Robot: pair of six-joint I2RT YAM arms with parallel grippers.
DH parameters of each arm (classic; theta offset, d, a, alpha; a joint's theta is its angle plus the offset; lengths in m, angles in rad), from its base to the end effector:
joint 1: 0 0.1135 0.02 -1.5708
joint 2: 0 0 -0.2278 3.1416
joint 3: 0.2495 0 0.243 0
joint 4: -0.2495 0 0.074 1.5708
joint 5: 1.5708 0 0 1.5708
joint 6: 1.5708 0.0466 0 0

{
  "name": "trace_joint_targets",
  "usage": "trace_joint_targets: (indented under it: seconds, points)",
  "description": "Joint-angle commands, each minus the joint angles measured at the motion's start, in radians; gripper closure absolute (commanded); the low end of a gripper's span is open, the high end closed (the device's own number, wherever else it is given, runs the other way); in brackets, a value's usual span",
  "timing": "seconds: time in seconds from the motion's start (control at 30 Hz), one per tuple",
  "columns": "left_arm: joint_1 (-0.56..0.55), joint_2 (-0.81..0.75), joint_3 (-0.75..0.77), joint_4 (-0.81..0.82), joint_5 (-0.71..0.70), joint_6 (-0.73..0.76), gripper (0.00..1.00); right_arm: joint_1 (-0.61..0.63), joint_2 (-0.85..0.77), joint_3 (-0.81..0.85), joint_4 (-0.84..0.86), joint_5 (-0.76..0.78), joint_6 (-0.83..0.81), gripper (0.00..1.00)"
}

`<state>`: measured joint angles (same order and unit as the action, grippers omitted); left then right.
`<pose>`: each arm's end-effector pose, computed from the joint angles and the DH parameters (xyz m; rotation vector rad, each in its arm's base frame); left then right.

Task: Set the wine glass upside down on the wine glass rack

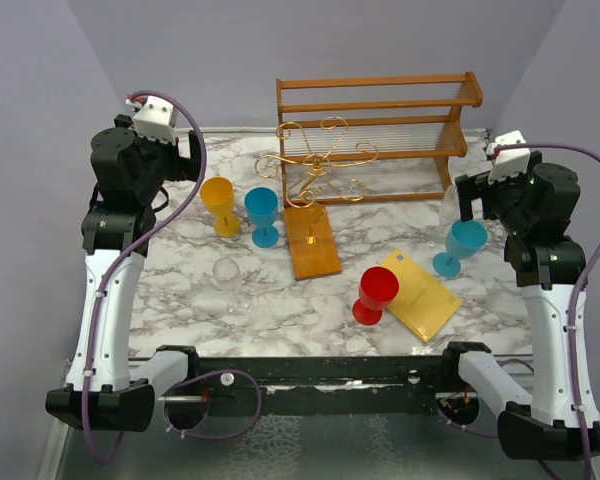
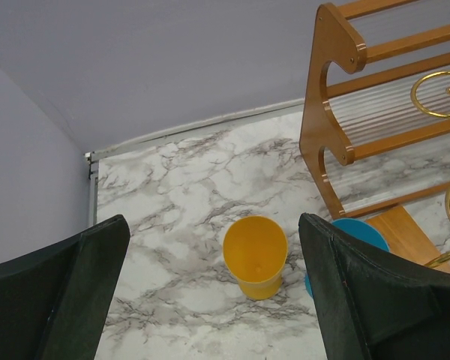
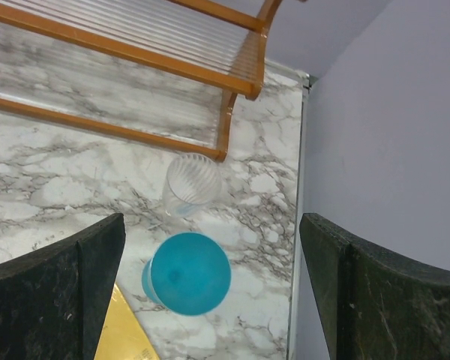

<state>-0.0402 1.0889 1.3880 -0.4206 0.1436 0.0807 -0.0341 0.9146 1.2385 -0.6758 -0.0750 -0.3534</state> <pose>0.2405 -0.0164 0.4275 0.2093 1.6789 -0.0911 0.1982 -0.0033 0.3843 -0.3559 1.8930 -0.1879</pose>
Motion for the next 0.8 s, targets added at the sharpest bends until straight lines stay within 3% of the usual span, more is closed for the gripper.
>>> trace_joint_targets:
  seconds: [0.0, 0.13, 0.53, 0.77]
  points:
    - [0.006, 0.015, 0.038, -0.028, 0.050, -0.003, 0.01, -0.049, -0.021, -0.030, -0.035, 0.020, 0.012, 0.01]
    - [0.005, 0.020, 0.023, -0.024, 0.076, -0.006, 0.01, -0.064, 0.015, -0.043, -0.008, 0.040, 0.037, 0.03]
    - [0.005, 0.027, 0.023, -0.017, 0.106, -0.012, 0.01, -0.064, 0.326, 0.098, -0.019, 0.105, 0.062, 0.44]
    - [0.005, 0.038, 0.028, -0.019, 0.112, -0.010, 0.01, -0.064, 0.425, 0.134, -0.012, 0.090, 0.059, 0.53]
